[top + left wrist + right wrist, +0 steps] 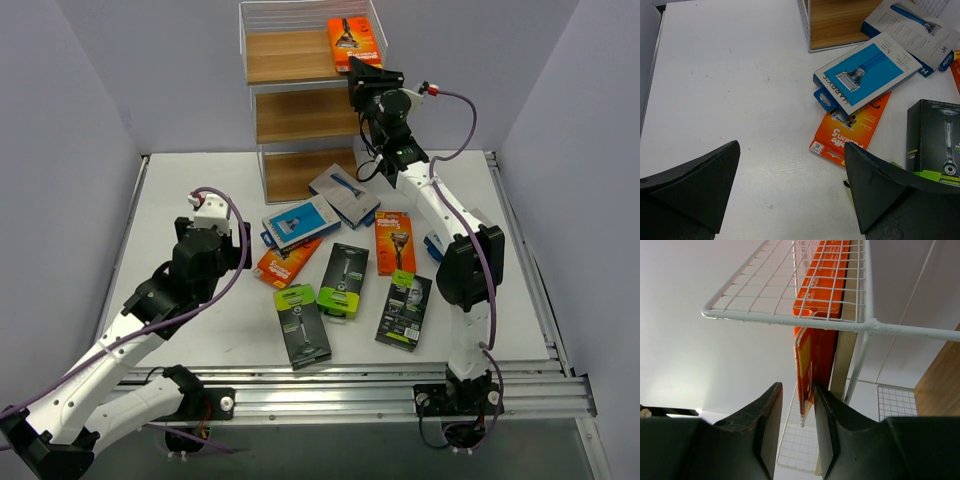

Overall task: Place and organize the shaving razors onto the shelf
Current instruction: Place the shaving razor onto shelf

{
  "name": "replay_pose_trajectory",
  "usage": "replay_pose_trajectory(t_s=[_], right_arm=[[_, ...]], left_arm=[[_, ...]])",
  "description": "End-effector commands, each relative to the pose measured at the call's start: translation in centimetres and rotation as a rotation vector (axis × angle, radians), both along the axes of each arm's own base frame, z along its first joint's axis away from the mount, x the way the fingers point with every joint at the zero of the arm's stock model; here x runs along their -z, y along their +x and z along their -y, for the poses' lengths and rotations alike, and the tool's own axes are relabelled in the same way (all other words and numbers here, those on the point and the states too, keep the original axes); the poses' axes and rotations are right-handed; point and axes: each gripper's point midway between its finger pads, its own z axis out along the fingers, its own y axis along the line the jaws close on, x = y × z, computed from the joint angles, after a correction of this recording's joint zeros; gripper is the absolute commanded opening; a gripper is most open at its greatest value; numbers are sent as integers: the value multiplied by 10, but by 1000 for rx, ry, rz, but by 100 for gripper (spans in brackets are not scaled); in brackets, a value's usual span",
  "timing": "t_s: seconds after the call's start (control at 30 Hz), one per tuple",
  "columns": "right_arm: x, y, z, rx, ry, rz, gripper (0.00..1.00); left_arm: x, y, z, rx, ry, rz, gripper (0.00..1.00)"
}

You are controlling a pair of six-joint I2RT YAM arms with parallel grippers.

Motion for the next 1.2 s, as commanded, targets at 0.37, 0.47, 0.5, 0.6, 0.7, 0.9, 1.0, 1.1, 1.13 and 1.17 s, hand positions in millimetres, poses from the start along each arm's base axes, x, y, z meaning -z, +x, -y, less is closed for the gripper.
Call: replay_pose_trajectory(t_s=[0.37, 0.47, 0.5, 0.6, 0.7, 0.9, 1.0, 1.1, 1.13, 1.17], right_arm=[[-26, -28, 18, 16, -28, 45, 40], [-26, -35, 20, 11, -38, 43, 41], [-30, -39, 22, 10, -44, 50, 41], [-29, -46, 23, -3, -60, 47, 43], [-24, -55, 26, -13, -70, 42, 44], [-4, -90, 28, -60, -200, 50, 45], [30, -116, 33, -93, -300, 15, 47], [73, -145, 42, -122, -414, -48, 49], [81, -153, 44, -129, -446, -57, 49], [82, -165, 49, -127, -512, -44, 50]], left_arm=[[-12, 1, 0, -3, -6, 21, 94], [-13, 1, -1, -4, -6, 24, 94], [-14, 1, -2, -6, -5, 26, 94], [-15, 0, -4, -14, -1, 31, 94], [-15, 1, -4, -17, 3, 32, 94], [-17, 1, -7, -29, 9, 37, 94], [-17, 1, -8, -30, 11, 37, 94], [-18, 1, -8, -26, 8, 41, 94], [-20, 1, -8, -28, 5, 44, 94], [-19, 1, -8, -26, 5, 44, 94]])
